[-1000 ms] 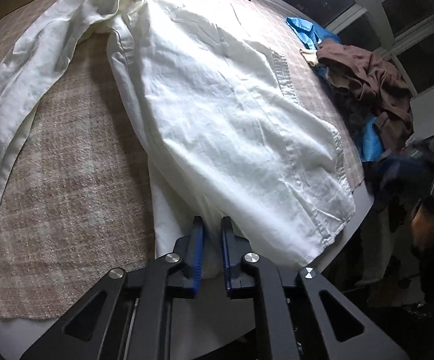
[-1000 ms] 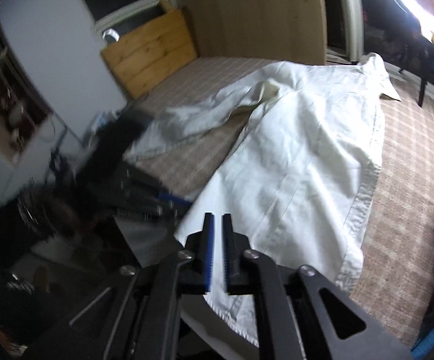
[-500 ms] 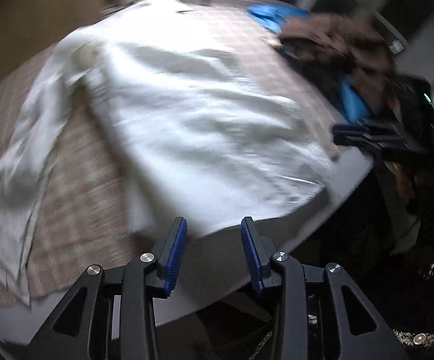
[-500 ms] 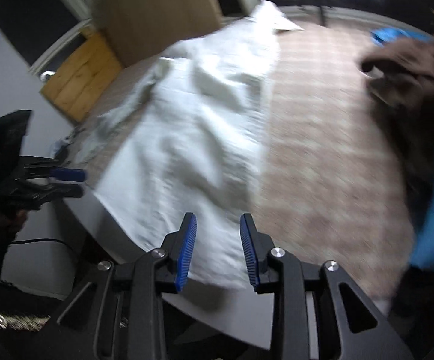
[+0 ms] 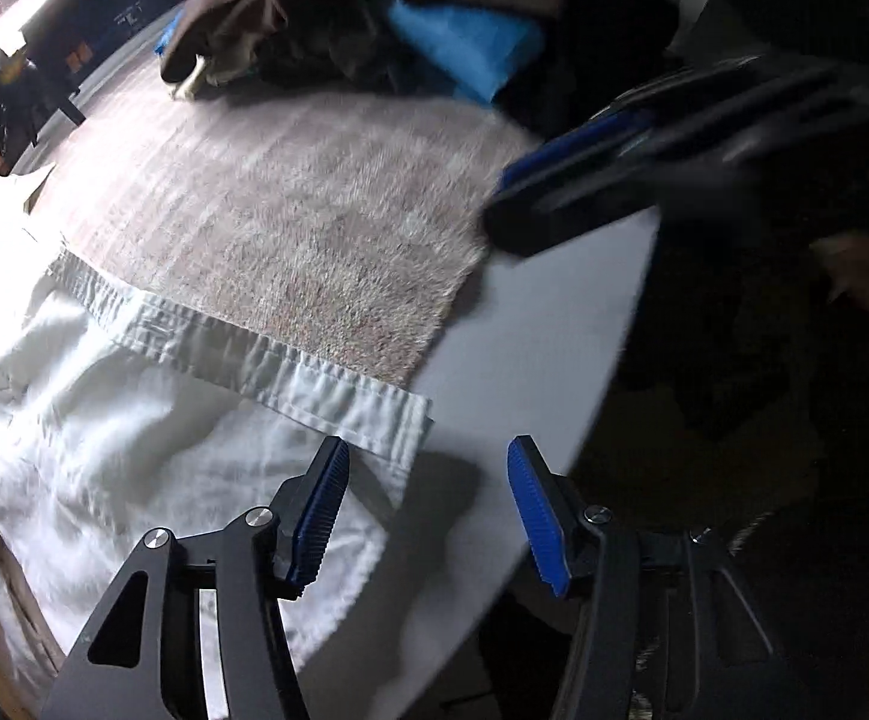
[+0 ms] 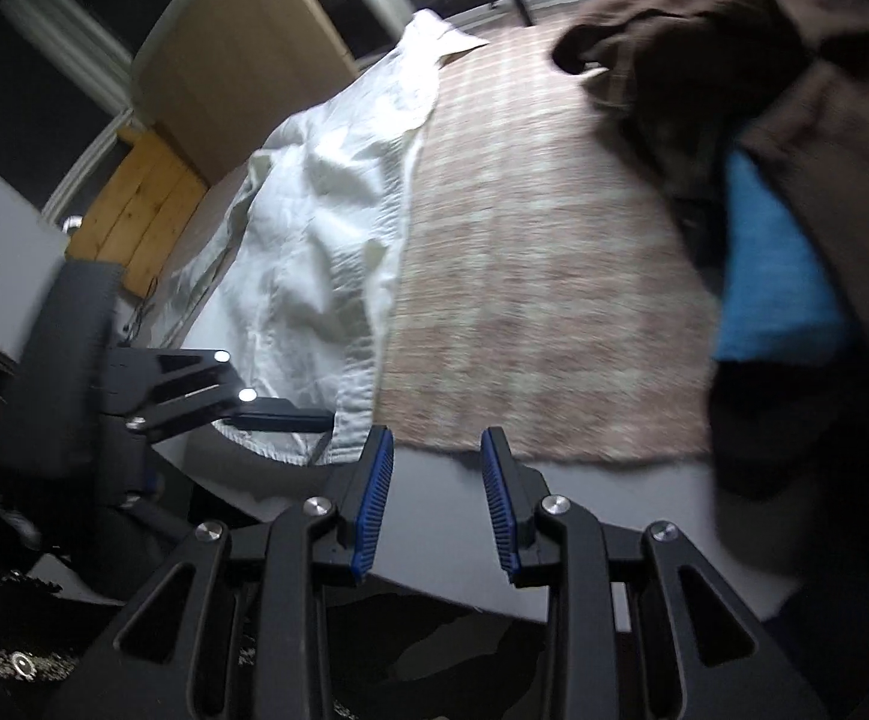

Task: Fold clothes
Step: 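Release the hem and reposition both grippers over the shirt, then grasp the shirt placket with the left gripper while the right gripper grasps the hem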

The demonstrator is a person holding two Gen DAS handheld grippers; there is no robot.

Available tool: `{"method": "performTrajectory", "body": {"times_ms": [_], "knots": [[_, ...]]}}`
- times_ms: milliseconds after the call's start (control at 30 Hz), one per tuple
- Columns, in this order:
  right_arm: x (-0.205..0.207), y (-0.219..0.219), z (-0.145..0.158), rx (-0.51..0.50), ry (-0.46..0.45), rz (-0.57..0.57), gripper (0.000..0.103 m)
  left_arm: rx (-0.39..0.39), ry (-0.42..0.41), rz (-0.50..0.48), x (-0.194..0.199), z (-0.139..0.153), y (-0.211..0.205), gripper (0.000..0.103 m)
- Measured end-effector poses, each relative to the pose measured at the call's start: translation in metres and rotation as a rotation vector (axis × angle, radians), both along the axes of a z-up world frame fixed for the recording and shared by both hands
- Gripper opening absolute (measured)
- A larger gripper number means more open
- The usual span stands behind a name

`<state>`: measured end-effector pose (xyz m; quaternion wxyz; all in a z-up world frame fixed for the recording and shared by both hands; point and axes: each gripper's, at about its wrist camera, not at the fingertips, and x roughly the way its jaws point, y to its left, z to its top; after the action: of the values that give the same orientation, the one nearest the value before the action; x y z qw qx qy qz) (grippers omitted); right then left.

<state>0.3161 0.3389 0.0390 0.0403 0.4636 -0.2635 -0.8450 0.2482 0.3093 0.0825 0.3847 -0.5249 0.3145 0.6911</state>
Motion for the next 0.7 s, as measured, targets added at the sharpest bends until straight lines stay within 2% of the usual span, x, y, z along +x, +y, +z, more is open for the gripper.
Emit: {"method": "performTrajectory", "body": {"times_ms": [100,200,233,300,467,533,567,700], "knots": [[0.01,0.01,0.0,-0.012,0.012,-0.028,0.03,0.002,-0.002,0.039,-0.011,-0.001,-0.004,0.045],[0.014,0.013,0.001,-0.032,0.025,-0.026,0.03,0.016,-0.004,0.076,-0.022,0.003,-0.01,0.007],[0.013,0.014,0.003,-0.039,0.031,-0.023,0.03,0.031,-0.014,0.105,-0.026,0.008,-0.014,0.006],[0.007,0.017,0.006,-0.049,0.046,-0.015,0.03,0.129,-0.069,0.167,-0.036,0.028,-0.032,0.006],[-0.027,0.024,0.023,-0.036,0.092,0.023,0.03,0.327,-0.059,0.376,-0.047,0.098,-0.102,0.006],[-0.054,0.027,0.031,-0.051,0.115,0.048,0.031,0.357,-0.041,0.423,-0.048,0.116,-0.124,0.006],[-0.071,0.029,0.034,-0.073,0.122,0.056,0.035,0.37,-0.032,0.445,-0.049,0.125,-0.134,0.006],[-0.157,0.039,0.032,-0.239,0.108,0.047,0.042,0.389,-0.003,0.475,-0.042,0.137,-0.153,0.006]]}}
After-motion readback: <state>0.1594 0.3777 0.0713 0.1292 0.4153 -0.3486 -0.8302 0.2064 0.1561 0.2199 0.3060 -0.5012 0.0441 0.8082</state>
